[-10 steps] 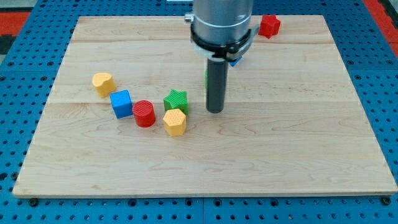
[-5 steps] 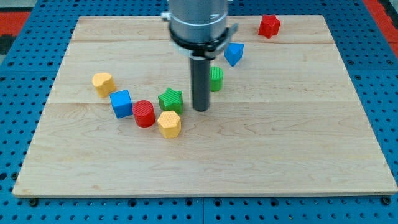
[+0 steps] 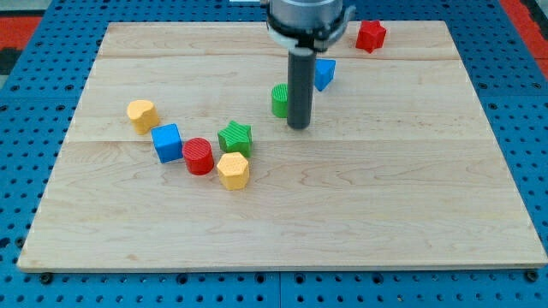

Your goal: Push the yellow hexagon to the bottom of the red circle

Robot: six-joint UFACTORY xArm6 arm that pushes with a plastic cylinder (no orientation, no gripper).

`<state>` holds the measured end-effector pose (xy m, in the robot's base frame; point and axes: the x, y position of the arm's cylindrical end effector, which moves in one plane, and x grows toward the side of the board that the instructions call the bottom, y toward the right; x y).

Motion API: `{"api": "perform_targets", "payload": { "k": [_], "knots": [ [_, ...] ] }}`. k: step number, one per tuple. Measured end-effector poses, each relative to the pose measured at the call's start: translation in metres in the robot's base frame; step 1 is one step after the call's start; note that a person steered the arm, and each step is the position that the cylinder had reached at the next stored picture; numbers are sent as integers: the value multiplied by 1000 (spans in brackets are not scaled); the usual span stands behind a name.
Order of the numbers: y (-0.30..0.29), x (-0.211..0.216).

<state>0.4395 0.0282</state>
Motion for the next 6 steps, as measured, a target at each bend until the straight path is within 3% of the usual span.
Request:
{"api": "perform_targets", "payload": {
  "k": [1, 2, 3, 4, 5, 6],
  "knots": [
    [-26, 51],
    [-77, 72],
    [-119, 78],
    [-100, 87],
    [-159, 96],
    [-126, 91]
  ]
}}
